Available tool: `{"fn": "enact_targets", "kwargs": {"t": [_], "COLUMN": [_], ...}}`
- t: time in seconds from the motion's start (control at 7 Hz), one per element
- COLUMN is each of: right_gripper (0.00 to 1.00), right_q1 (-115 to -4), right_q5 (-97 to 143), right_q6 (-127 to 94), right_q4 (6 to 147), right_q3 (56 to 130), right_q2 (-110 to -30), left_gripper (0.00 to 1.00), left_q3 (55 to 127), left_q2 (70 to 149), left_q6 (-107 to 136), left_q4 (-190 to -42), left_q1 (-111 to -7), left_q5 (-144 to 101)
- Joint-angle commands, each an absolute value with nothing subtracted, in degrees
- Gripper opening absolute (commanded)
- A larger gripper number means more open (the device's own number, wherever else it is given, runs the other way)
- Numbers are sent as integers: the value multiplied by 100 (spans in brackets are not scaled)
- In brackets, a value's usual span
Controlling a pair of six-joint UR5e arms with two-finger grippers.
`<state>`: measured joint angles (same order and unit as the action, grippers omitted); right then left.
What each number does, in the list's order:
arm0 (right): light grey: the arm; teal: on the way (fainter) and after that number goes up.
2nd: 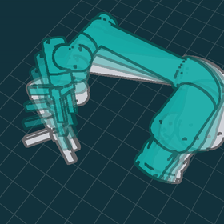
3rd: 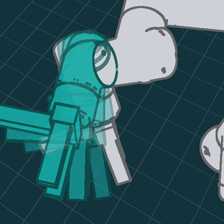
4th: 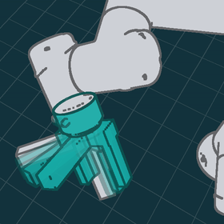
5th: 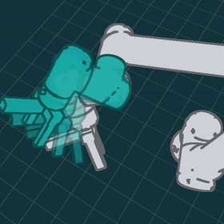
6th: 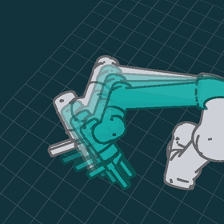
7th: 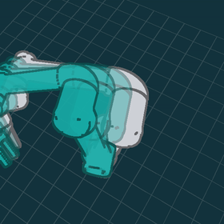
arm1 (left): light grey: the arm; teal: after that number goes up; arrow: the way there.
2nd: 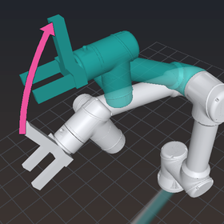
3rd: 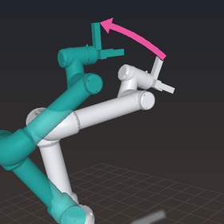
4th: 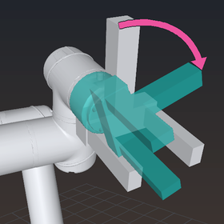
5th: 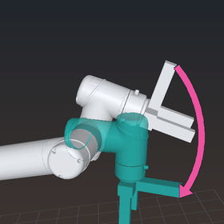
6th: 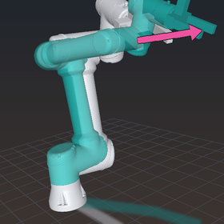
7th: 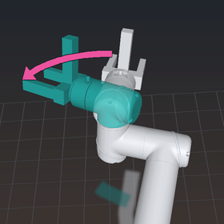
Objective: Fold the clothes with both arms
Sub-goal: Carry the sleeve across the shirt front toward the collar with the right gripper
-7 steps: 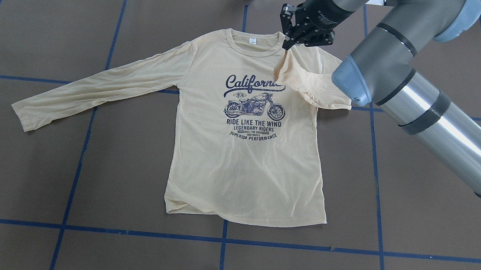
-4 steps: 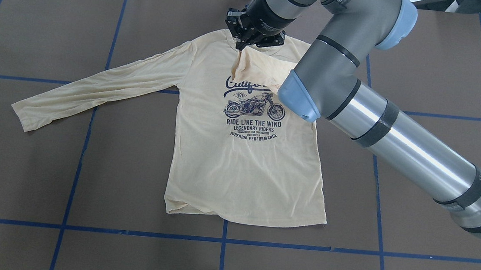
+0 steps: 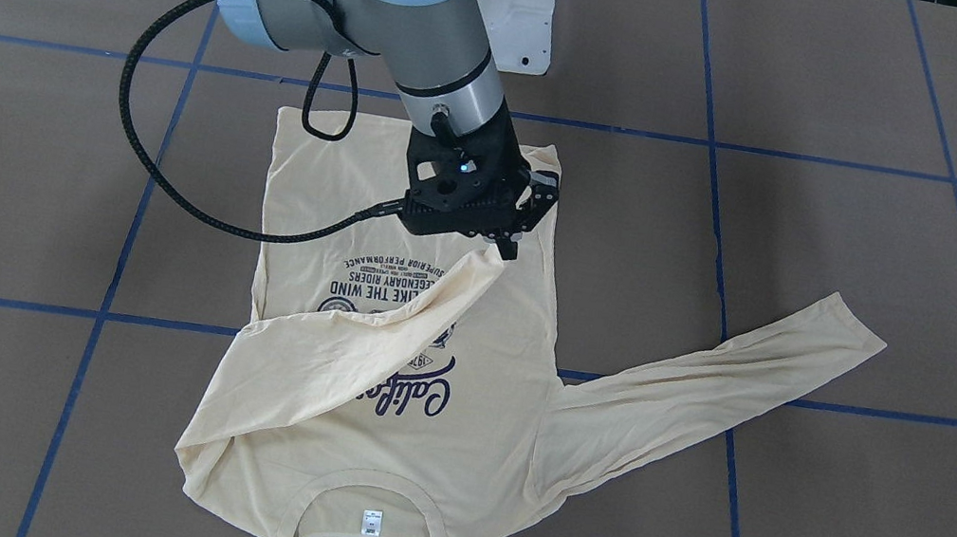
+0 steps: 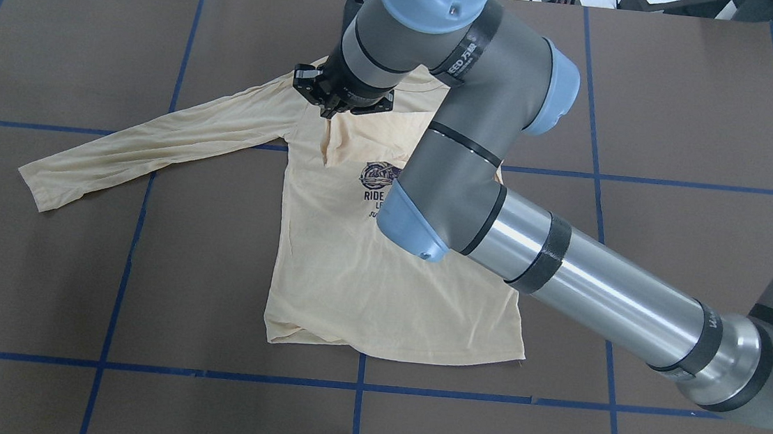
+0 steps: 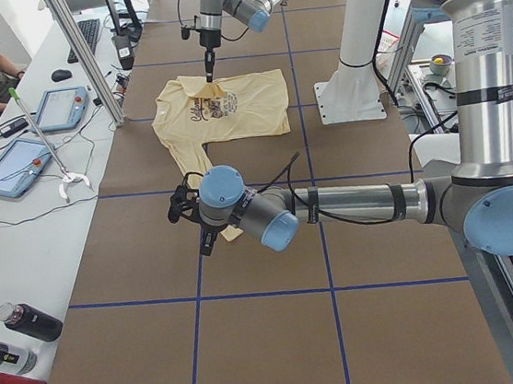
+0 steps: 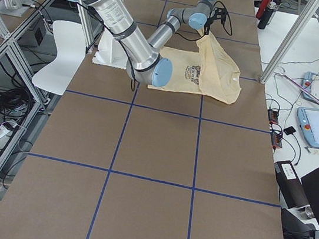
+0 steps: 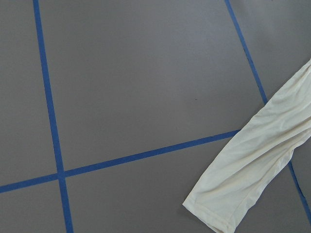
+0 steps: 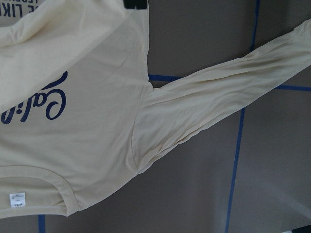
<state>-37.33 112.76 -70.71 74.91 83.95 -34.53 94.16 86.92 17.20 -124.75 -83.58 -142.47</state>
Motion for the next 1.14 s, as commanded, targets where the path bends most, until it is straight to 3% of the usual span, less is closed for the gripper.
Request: {"fn": "enact_targets", "kwargs": {"t": [0.0, 0.29, 0.43, 0.57, 1.0], "right_gripper": [0, 0, 72, 99, 99], "right_q1": [-3569, -3516, -3446, -3411, -3497], "right_q5": [11048, 10951, 10864, 10768, 10845], "right_q6": [-7084, -7128, -7145, -7633, -7865], "right_q4": [7453, 7086, 7075, 7075, 7075], "right_q3": [7958, 7324, 7165, 7033, 7214], "right_q2": [-3245, -2989, -2866, -2743, -2724], "left_gripper": [100, 100, 100, 100, 100], "left_q3": [9395, 9404, 9413, 9430, 9413], "left_q2": [8692, 8692, 8692, 8692, 8736], "left_q6": [1723, 1723, 1723, 1766, 2259], "left_q4": [-12524, -12533, -12533, -12533, -12892], "left_q1": [-8358, -8358, -8358, -8358, -8236], "left_q5": [-14247, -14247, -14247, -14247, -14230]}}
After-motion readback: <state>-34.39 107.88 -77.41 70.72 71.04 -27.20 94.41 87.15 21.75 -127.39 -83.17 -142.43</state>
